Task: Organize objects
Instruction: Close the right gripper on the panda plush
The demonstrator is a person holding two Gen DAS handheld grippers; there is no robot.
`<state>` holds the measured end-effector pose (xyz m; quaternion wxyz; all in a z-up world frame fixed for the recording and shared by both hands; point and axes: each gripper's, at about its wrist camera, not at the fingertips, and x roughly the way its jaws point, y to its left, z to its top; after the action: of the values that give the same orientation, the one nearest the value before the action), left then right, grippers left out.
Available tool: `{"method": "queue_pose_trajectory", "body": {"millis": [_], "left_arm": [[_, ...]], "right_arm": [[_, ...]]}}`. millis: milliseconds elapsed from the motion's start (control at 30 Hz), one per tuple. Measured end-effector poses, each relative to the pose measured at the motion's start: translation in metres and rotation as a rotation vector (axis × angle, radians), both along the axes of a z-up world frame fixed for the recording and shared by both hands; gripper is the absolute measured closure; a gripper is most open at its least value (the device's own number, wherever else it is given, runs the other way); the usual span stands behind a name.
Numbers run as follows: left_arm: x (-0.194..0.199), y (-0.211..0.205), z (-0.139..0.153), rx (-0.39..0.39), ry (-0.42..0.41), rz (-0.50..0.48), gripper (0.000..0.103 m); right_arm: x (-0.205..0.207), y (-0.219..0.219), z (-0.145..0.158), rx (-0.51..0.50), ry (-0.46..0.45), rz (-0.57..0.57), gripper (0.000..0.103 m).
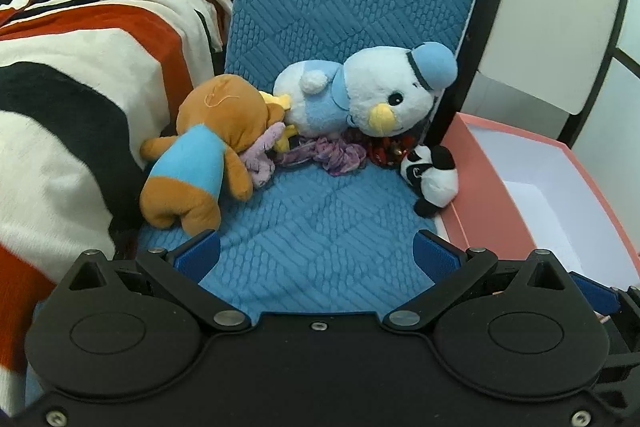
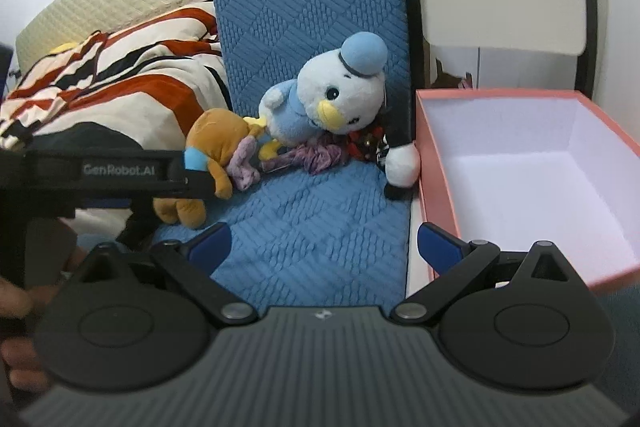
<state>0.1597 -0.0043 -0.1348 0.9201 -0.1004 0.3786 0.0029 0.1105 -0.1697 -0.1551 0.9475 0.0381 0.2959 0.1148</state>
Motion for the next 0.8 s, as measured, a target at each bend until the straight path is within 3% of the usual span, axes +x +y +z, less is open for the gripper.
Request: {"method": "queue_pose_trajectory", "body": {"millis": [333, 467, 567, 800], "left_arm": [[0.059, 0.017, -0.029, 0.005, 0.064, 0.001, 0.000], [0.083, 0.019, -0.040, 0.008, 0.079, -0.009, 0.000], [0.102, 0.023, -0.049, 0.022, 0.088, 0.001, 0.000], [0.145, 0.033, -0.061, 0.044, 0.091, -0.002, 0.004]], "right_arm": [[0.045, 0.019, -0.007, -0.051, -0.035, 0.042, 0.003], [0.066, 0.027, -0.016, -0.098, -0.048, 0.053, 0.021], [0.084, 0.030, -0.026, -0.138, -0.030, 0.039, 0.027], [0.122, 0.034, -0.047, -0.278, -0.031, -0.009, 0.032]]}}
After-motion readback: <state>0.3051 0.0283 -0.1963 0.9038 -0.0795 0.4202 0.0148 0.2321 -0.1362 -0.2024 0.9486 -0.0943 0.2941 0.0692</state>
